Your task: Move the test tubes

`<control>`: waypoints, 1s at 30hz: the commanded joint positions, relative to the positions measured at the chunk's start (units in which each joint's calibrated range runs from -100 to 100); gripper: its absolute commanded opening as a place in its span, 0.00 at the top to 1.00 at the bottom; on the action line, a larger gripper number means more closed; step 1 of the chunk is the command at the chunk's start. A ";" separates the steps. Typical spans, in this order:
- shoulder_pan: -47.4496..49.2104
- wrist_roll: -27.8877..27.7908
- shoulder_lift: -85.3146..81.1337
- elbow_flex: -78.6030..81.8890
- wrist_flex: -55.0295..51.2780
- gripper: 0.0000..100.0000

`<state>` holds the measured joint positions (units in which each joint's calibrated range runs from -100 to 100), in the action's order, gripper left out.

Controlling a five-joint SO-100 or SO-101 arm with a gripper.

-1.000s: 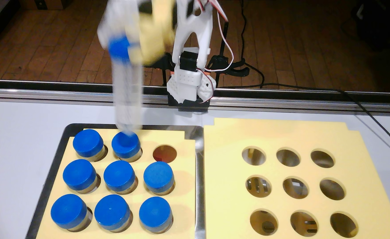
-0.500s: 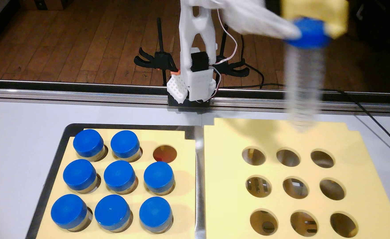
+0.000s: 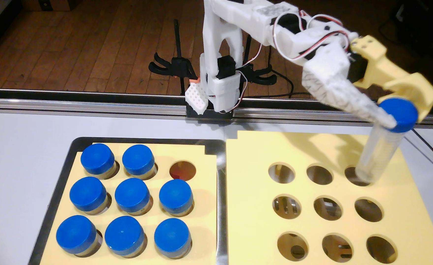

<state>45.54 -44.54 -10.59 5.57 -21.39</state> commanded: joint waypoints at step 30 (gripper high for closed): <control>-12.68 1.91 -7.43 0.92 1.46 0.67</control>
<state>38.52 -39.63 -10.93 15.50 -21.10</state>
